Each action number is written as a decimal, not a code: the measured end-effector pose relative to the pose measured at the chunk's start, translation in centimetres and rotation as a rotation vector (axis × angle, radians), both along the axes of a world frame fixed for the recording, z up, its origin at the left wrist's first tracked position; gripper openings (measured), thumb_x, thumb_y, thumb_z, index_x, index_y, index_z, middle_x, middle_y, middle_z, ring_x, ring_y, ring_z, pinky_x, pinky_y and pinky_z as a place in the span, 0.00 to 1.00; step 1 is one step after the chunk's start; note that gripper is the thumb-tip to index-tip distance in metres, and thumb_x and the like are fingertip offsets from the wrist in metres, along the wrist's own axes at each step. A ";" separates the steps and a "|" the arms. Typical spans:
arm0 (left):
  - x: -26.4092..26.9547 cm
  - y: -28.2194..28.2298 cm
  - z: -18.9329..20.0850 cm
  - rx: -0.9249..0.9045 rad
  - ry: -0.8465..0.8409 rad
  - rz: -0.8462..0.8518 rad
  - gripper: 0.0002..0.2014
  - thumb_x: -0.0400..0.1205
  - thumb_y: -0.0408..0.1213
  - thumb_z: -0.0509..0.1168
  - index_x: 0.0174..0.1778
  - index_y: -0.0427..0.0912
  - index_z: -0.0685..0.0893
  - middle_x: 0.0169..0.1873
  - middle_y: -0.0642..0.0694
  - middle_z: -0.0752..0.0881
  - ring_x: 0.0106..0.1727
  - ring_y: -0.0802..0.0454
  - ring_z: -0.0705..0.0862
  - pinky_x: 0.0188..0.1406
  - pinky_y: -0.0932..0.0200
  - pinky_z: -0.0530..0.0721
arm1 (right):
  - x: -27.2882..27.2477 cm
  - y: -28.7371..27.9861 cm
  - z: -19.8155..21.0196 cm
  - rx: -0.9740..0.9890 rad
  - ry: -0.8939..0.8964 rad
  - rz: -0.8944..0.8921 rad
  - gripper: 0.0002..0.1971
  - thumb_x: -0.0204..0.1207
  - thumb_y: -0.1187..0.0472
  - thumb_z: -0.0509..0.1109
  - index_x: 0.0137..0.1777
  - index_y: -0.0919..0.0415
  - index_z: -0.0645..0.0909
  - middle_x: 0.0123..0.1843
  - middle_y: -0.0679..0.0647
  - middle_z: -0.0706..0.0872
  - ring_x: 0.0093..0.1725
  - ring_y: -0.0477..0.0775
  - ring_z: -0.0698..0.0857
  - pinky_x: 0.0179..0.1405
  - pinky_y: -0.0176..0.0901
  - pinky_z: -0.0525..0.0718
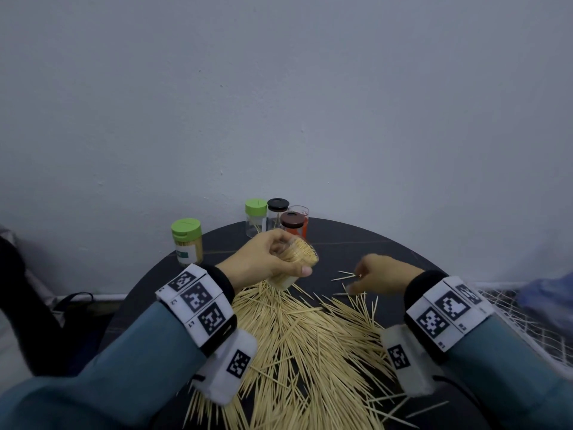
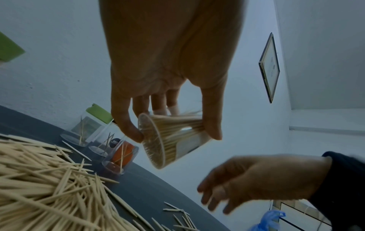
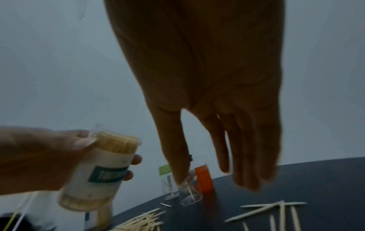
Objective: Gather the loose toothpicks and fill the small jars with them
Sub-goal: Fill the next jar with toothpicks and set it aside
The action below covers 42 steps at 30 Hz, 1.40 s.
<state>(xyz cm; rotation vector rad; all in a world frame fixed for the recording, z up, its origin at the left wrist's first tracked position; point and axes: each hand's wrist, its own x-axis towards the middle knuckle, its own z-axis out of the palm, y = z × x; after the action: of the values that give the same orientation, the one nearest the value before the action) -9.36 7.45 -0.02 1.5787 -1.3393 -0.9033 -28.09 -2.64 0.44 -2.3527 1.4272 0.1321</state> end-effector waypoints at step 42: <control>-0.4 0.0 -0.4 0.050 -0.091 -0.010 0.29 0.68 0.41 0.79 0.64 0.46 0.78 0.60 0.46 0.83 0.61 0.50 0.82 0.60 0.54 0.80 | 3.4 3.7 -2.7 -0.112 0.443 0.305 0.17 0.83 0.57 0.58 0.68 0.63 0.72 0.68 0.57 0.77 0.70 0.57 0.74 0.73 0.57 0.62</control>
<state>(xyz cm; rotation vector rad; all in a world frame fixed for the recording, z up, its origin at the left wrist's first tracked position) -9.73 7.49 -0.38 1.6706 -1.3987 -0.8859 -24.73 1.06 -2.28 -2.7406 1.2650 0.7117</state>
